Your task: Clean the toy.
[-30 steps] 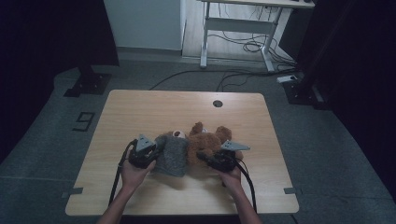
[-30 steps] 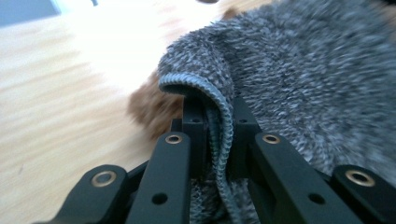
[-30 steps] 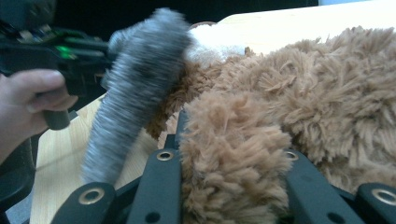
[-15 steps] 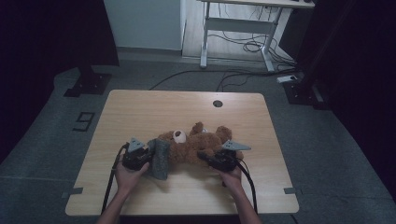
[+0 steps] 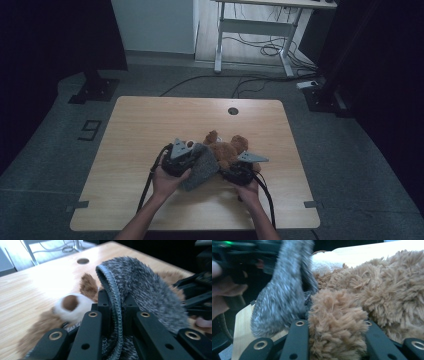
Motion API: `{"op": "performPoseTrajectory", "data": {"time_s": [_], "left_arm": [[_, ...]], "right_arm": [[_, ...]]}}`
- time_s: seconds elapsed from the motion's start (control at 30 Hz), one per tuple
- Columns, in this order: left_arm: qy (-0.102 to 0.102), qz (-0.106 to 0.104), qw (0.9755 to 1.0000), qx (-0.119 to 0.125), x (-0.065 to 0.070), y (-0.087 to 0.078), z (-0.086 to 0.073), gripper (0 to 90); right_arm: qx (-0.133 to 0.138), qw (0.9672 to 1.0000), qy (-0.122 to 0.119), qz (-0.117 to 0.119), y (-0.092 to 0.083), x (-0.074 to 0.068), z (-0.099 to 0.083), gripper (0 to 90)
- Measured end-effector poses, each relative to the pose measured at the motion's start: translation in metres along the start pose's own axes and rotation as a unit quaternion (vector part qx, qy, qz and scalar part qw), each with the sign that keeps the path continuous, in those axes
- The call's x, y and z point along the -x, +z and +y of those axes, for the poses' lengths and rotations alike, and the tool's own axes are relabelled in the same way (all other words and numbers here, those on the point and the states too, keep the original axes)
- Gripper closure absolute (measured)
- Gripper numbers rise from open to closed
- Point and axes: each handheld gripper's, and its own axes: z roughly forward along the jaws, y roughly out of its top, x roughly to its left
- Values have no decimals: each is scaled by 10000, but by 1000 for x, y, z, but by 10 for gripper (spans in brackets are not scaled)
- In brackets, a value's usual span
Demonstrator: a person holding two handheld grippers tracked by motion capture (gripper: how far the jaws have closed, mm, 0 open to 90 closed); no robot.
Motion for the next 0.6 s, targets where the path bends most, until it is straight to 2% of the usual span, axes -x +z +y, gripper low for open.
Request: {"op": "performPoseTrajectory", "data": {"time_s": [0.07,0.13,0.23,0.3,0.47,0.6], "left_arm": [[-9,22,9999,-123,-1,8,-4,806],[-15,42,9999,-144,-2,11,-10,807],[163,155,9996,-195,-1,9,-16,808],[165,140,9996,-174,-2,5,-19,808],[21,206,9998,10,-11,-10,-28,807],[-192,454,9987,133,-31,-28,-39,806]], "right_arm": [[-5,10000,-3,3,0,0,0,733],[-29,10000,-24,15,1,0,-1,733],[-38,10000,-32,31,2,0,-1,733],[-76,10000,-28,53,1,-1,-1,733],[-71,10000,-7,54,-1,-1,-3,734],[-50,10000,23,51,-1,0,-3,734]]}}
